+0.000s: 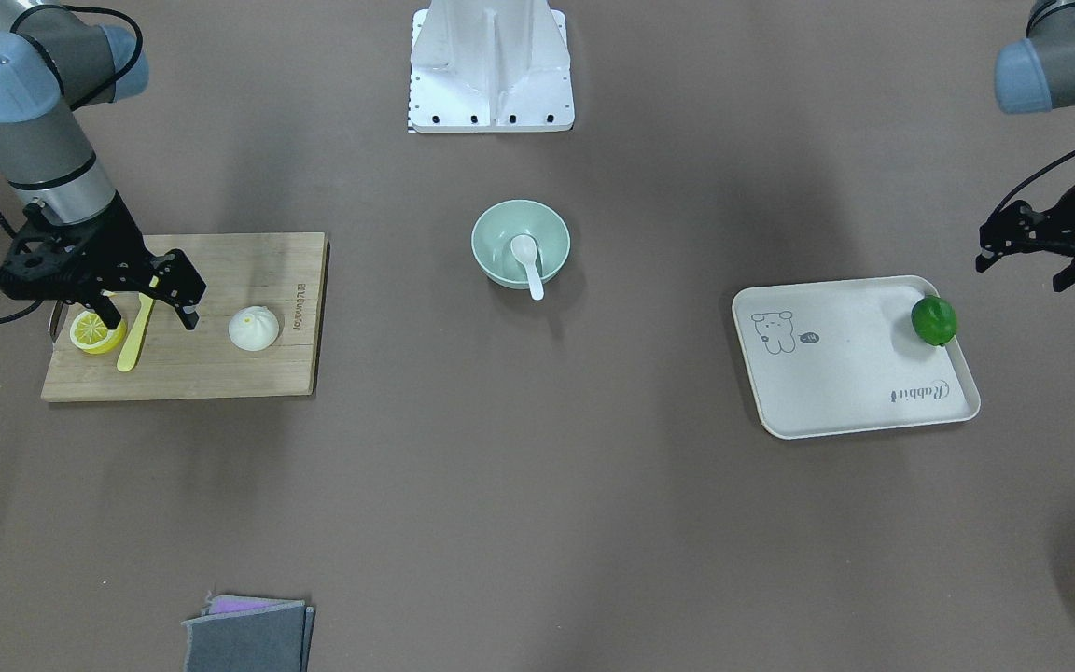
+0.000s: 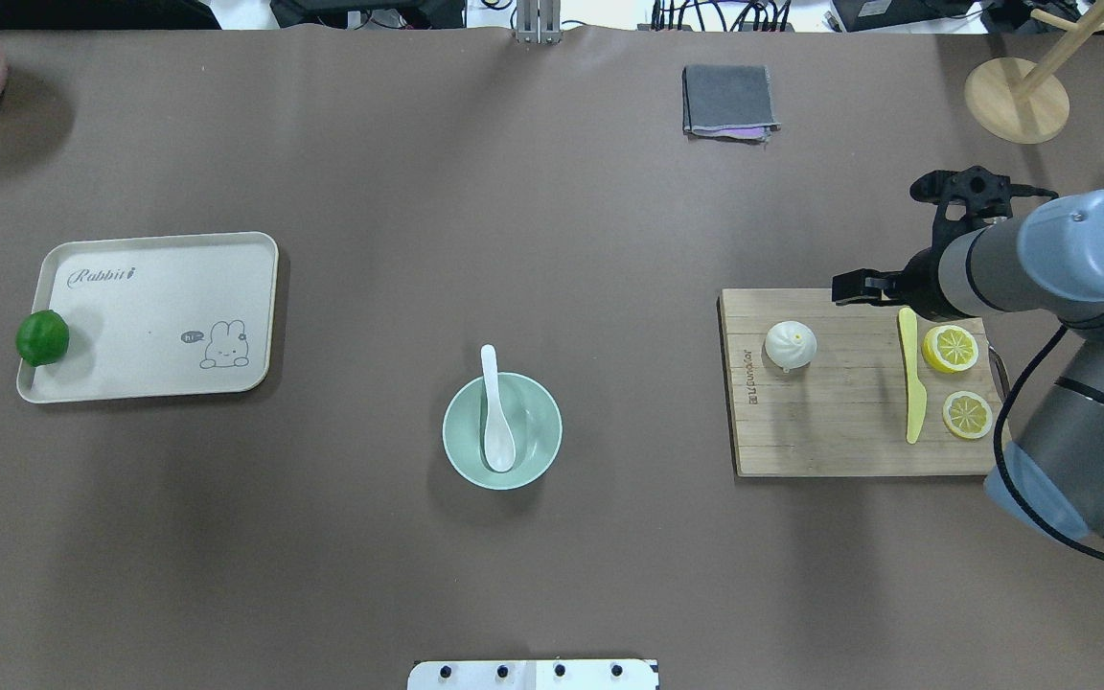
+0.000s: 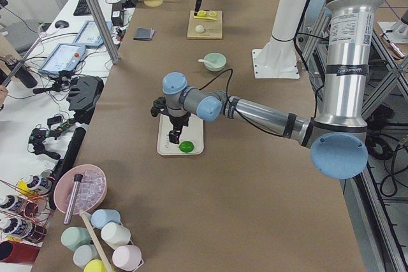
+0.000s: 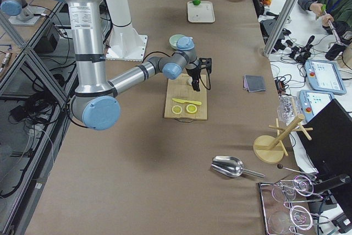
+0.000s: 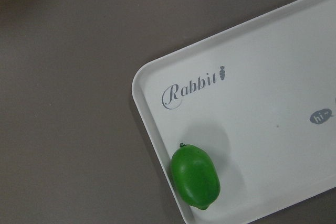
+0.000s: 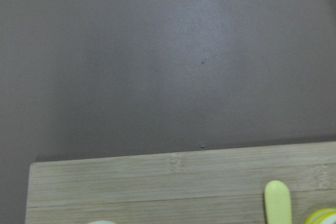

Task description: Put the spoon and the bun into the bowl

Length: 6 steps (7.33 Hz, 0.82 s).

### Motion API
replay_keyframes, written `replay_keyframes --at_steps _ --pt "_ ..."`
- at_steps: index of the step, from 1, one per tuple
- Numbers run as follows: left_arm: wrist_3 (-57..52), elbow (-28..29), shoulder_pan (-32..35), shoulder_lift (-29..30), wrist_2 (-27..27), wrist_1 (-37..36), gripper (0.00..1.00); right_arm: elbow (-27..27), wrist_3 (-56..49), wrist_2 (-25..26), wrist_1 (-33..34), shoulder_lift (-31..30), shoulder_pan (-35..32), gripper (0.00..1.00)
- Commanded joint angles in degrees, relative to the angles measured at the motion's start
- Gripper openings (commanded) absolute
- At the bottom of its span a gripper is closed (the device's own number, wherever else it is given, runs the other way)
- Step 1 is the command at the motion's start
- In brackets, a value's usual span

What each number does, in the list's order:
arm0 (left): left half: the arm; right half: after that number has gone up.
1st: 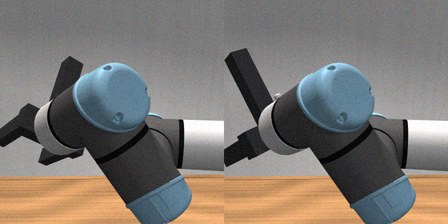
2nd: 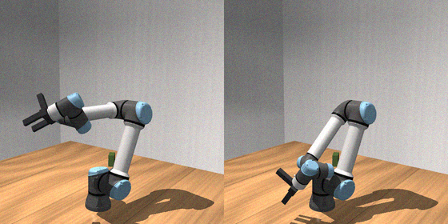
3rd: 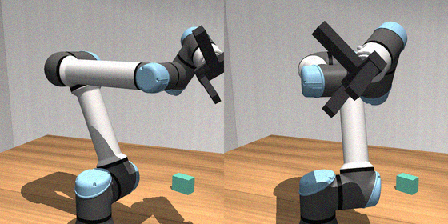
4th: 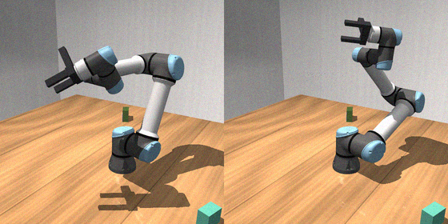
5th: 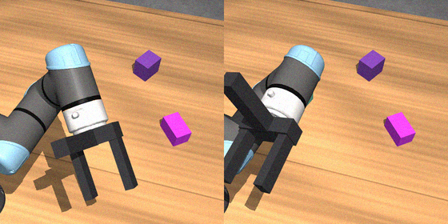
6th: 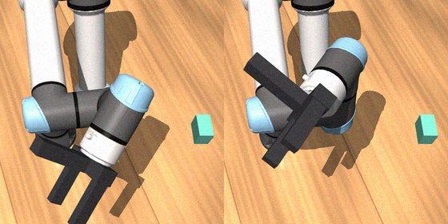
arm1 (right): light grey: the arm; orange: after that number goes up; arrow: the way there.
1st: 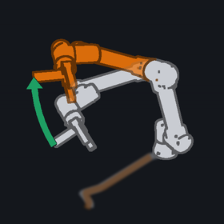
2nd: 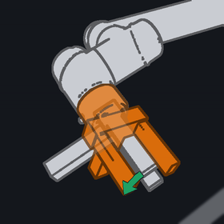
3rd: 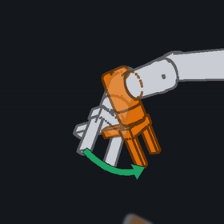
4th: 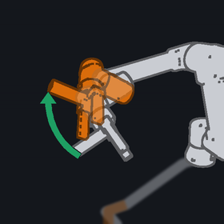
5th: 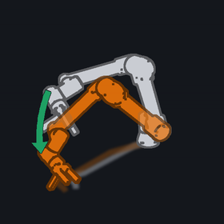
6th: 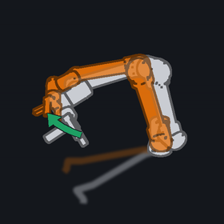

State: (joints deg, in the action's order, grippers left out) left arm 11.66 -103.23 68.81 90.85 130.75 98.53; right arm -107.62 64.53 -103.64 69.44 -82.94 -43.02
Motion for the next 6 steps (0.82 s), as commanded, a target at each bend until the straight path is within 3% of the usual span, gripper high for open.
replay_keyframes --at_steps 1,3,6 --pt "0.0 0.0 -0.1 0.0 0.0 0.0 0.99 0.0 4.5 3.3 9.4 7.0 4.9 0.98" --pt "0.1 0.0 -0.1 0.0 0.0 0.0 0.99 0.4 5.0 7.1 11.8 9.5 9.5 0.98" --pt "0.1 0.1 -0.1 0.0 0.0 0.0 0.99 1.4 3.6 9.2 12.9 8.8 10.4 0.93"
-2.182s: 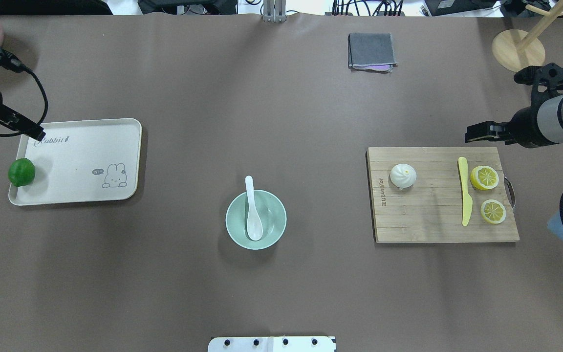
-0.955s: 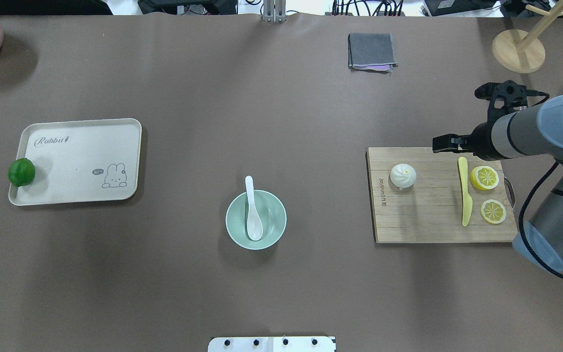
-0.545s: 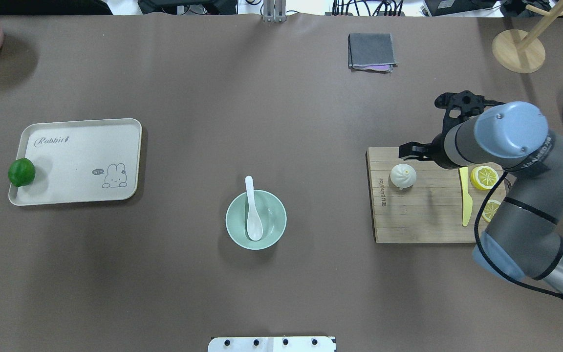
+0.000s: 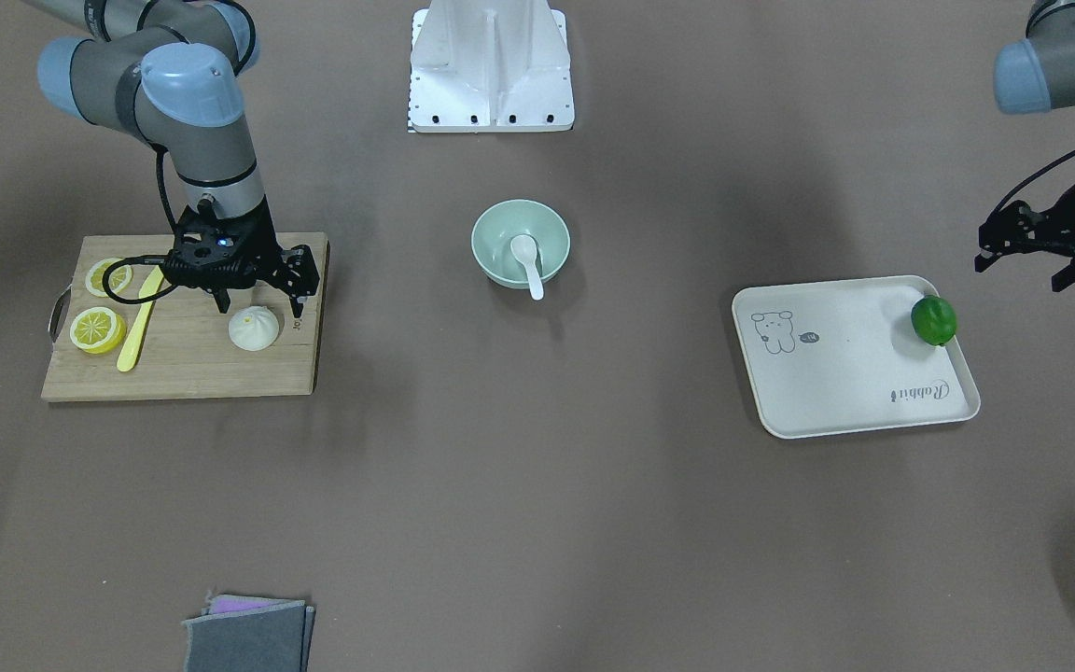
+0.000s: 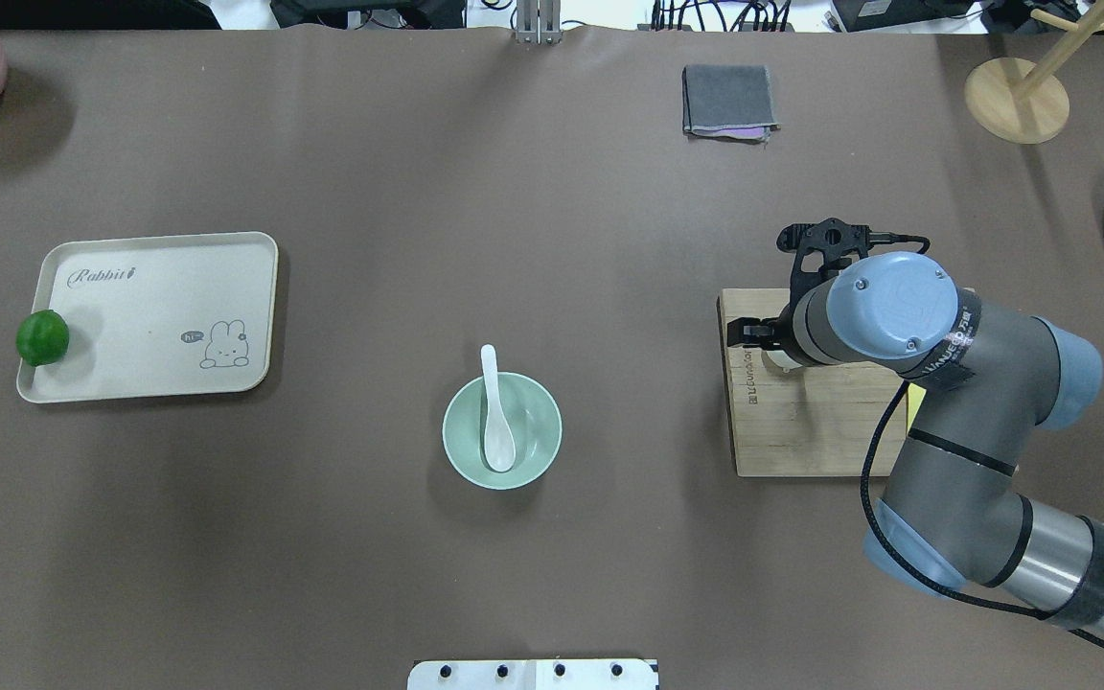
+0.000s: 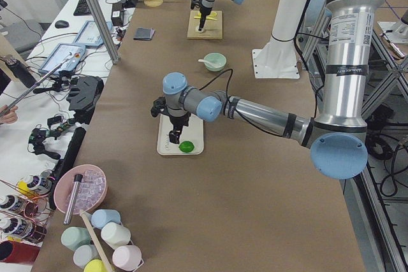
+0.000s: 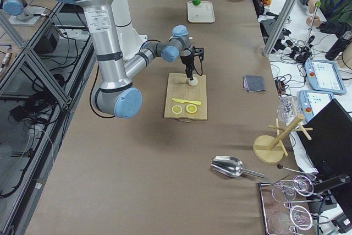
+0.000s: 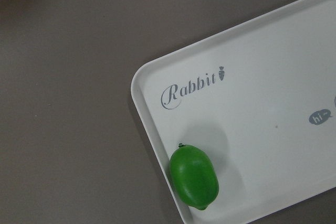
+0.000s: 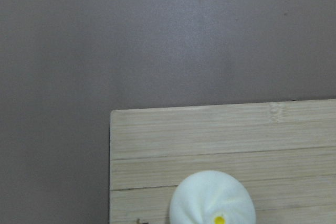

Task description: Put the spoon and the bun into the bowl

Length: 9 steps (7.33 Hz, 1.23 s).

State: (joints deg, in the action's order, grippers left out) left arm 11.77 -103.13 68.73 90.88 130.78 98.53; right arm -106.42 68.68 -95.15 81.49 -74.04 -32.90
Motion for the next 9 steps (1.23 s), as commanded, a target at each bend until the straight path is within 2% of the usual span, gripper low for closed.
replay_keyframes --at_steps 1,2,4,6,8,9 --pt "0.0 0.0 0.0 0.0 0.0 0.0 0.99 0.3 -1.5 1.2 2.1 -0.1 0.4 0.9" --pt "0.0 0.0 0.0 0.0 0.0 0.0 0.99 0.3 -2.5 2.1 2.4 -0.1 0.6 0.86" --pt "0.1 0.0 0.0 0.0 0.0 0.0 0.99 0.8 -2.6 2.2 2.4 -0.1 1.1 0.71" --pt "0.1 0.1 0.0 0.0 0.0 0.0 0.99 0.7 -2.6 2.2 2.4 -0.1 1.1 0.4" --pt "0.1 0.1 0.0 0.0 0.0 0.0 0.99 0.3 -2.6 2.2 2.4 0.0 0.9 0.0" --pt "0.1 0.1 0.0 0.0 0.0 0.0 0.99 -0.3 -2.5 1.9 2.4 0.6 0.6 0.0"
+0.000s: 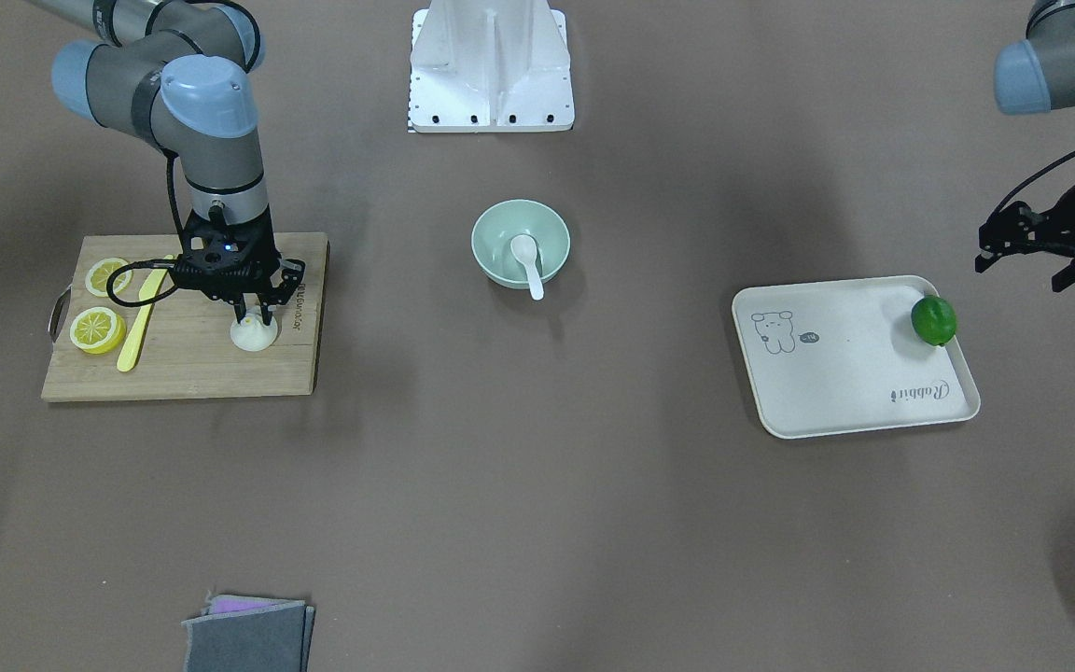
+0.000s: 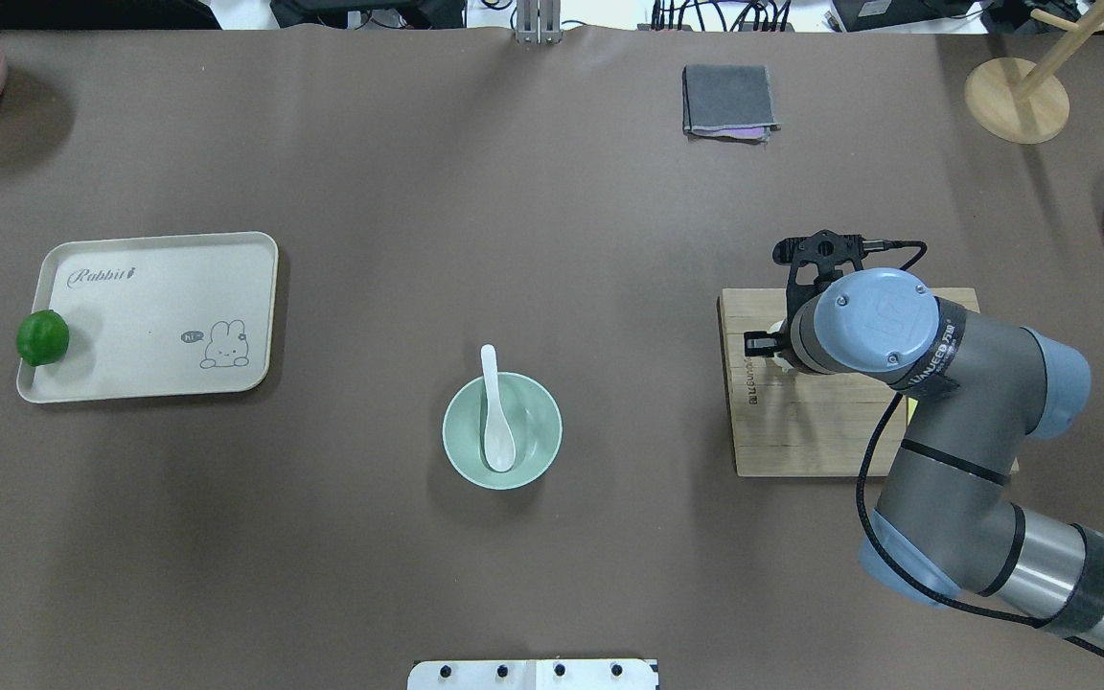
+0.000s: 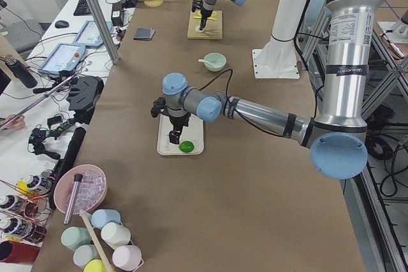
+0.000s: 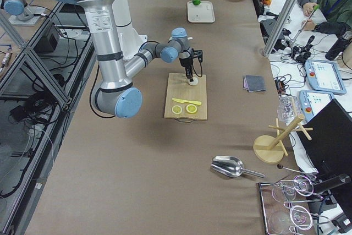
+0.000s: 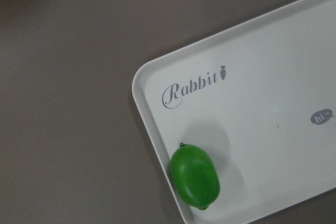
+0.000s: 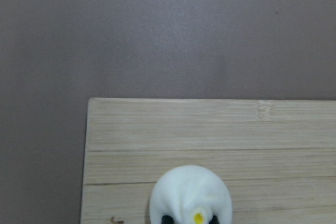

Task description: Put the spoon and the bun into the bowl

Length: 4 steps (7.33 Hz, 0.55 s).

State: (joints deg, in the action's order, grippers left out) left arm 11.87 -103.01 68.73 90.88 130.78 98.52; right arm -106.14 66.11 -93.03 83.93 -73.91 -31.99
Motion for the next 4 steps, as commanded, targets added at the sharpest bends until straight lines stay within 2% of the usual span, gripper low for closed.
replay_keyframes --at_steps 1,2,4 --pt "0.0 0.0 -0.1 0.0 0.0 0.0 0.99 -0.9 0.9 -0.3 0.1 2.0 -0.4 0.0" --pt "0.0 0.0 -0.1 0.1 0.0 0.0 0.99 -0.8 1.9 -0.3 2.5 4.7 -0.3 0.0" --pt "0.0 0.3 -0.2 0.2 0.0 0.0 0.99 -0.4 11.5 -0.4 12.4 15.2 2.4 0.0"
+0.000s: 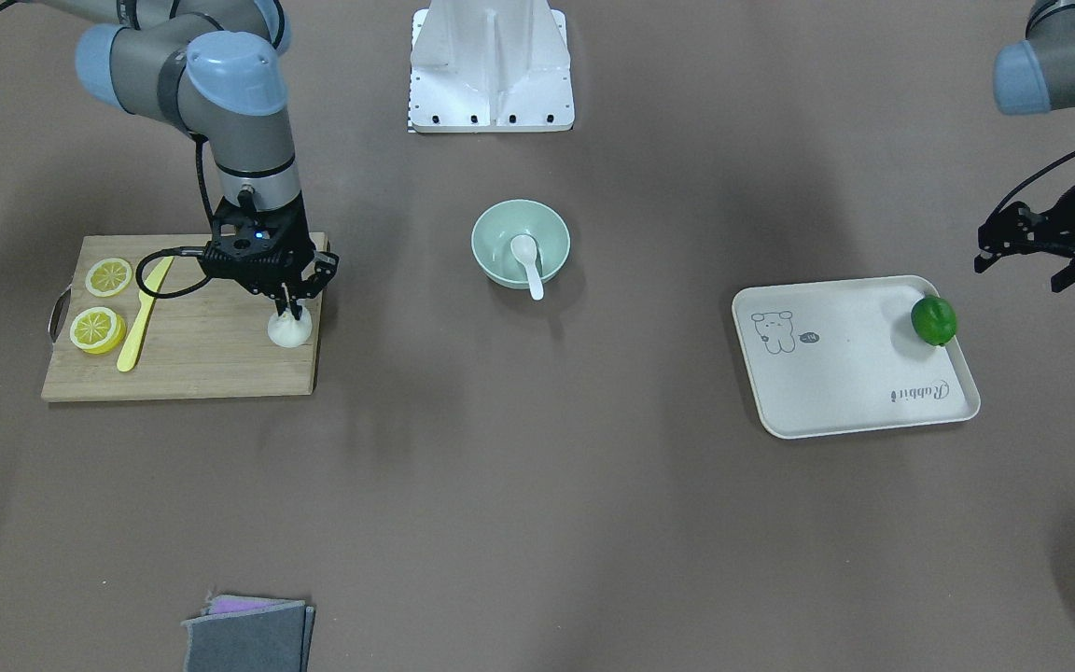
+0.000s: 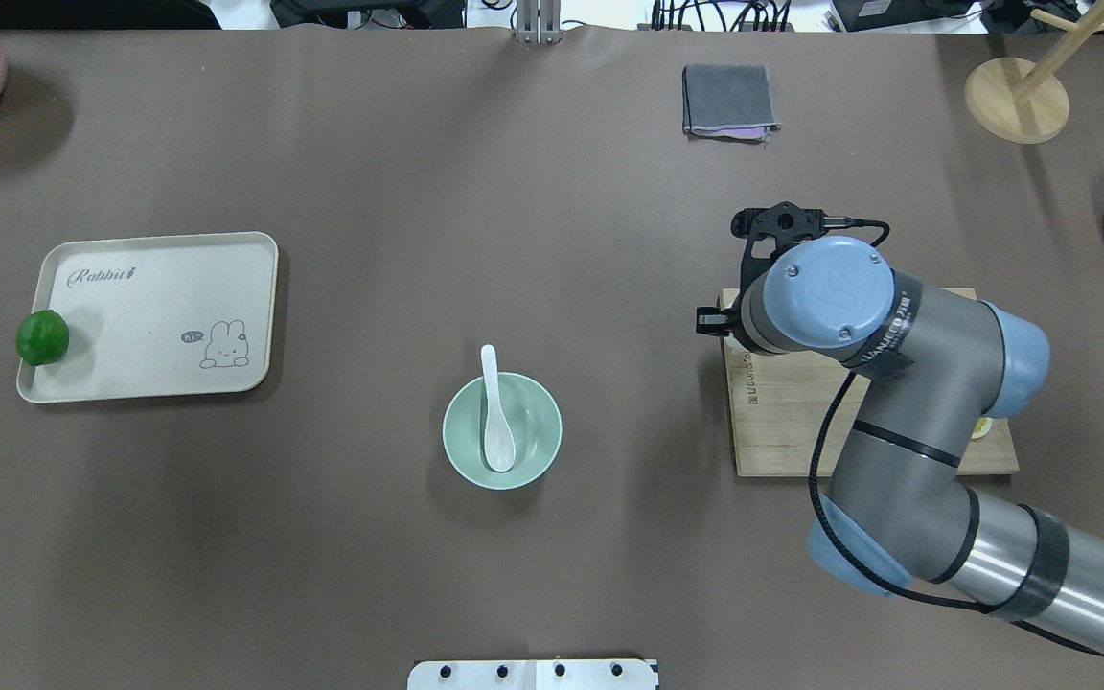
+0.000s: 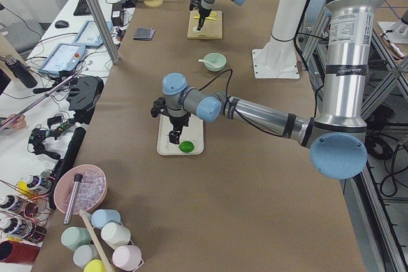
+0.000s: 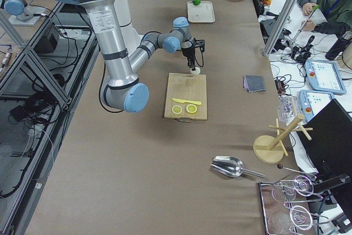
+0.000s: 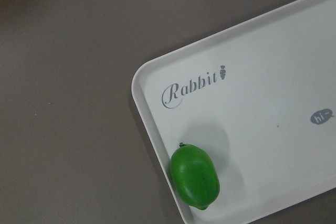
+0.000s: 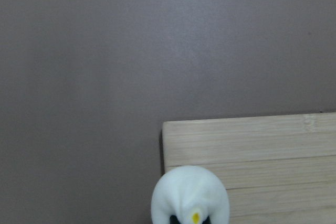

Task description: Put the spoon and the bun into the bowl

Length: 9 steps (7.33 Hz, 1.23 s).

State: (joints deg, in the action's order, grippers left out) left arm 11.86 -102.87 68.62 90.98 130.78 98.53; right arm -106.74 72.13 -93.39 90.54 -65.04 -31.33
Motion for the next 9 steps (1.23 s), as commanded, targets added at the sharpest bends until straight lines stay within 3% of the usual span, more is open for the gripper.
replay_keyframes --at_steps 1,3,5,7,8,9 --pt "0.0 0.3 -0.1 0.1 0.1 0.0 0.99 0.3 10.7 0.1 9.4 11.2 4.3 0.0" --pt "0.0 0.0 -0.1 0.1 0.1 0.0 0.99 0.7 18.1 0.5 14.6 18.0 8.4 0.0" --pt "0.0 0.0 -0.1 0.1 0.0 0.1 0.99 3.6 23.3 3.9 15.3 22.3 12.7 0.0" --pt "0.0 0.9 -0.2 0.1 0.0 0.1 0.99 9.3 23.7 4.7 15.2 26.0 14.3 0.0" --pt "0.0 1.1 -0.2 0.2 0.0 0.1 0.99 9.4 23.6 4.8 15.0 26.1 14.5 0.0" --pt "0.0 1.1 -0.2 0.2 0.0 0.1 0.99 9.4 23.5 4.7 14.8 26.0 15.0 0.14"
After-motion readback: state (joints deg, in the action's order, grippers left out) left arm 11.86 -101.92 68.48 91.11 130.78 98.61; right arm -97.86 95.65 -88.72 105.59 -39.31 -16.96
